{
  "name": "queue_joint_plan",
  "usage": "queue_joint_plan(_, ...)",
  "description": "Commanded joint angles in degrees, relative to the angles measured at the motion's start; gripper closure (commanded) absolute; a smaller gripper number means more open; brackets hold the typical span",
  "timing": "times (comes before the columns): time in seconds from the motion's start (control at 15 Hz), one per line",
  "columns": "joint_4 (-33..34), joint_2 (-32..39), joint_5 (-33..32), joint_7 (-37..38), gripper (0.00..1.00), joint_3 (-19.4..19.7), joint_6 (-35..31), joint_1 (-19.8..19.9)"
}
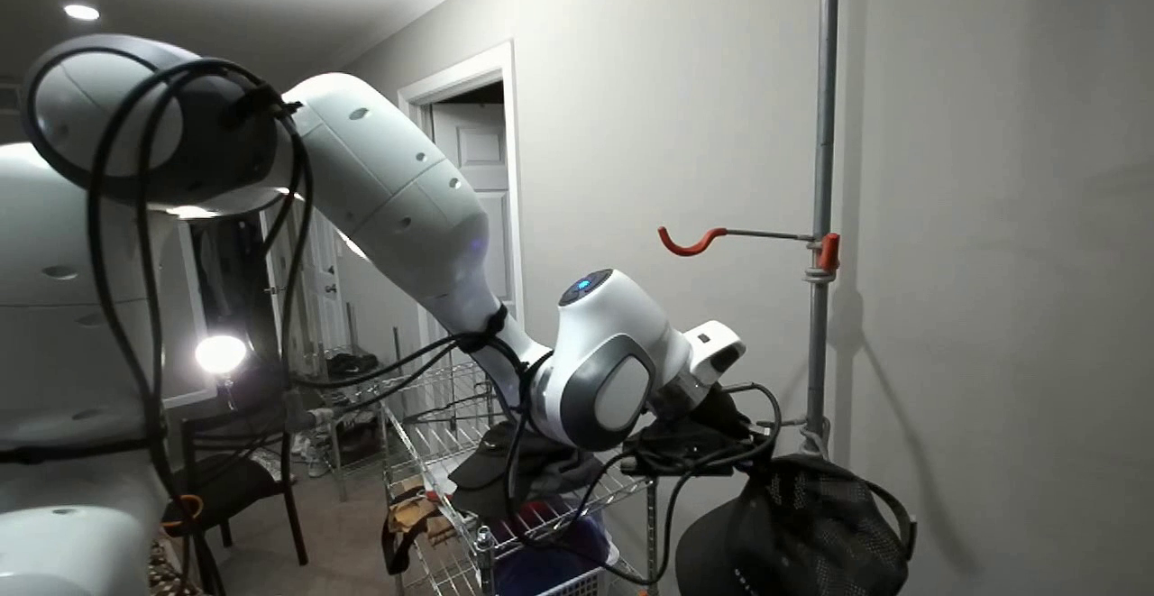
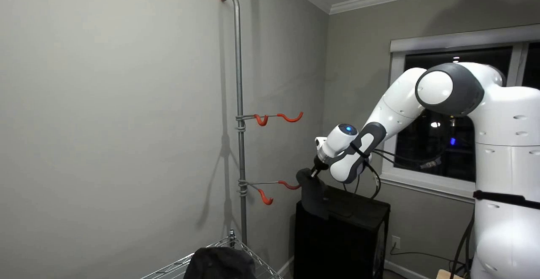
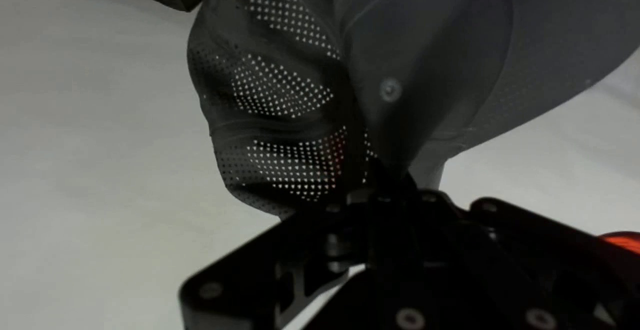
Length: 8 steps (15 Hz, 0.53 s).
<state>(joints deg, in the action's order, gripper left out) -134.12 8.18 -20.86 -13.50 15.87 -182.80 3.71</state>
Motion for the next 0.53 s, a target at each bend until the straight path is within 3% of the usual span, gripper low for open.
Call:
queue_joint_plan(0.0,1.6,1.0,-4.2,2.3,0.99,5.2,0.3,-4.6)
queue_joint_plan(0.33,2.8,2.2,-5.8,3.1,0.99,10.1,0.4,-10.8)
queue_joint_plan(0.4,3.0,2.4,-5.6,3.4,0.95,11.2,0.9,-12.1)
queue_joint_plan(0.47,3.1,2.5,-5.5,3.4,0.71,12.2,1.1,-13.3)
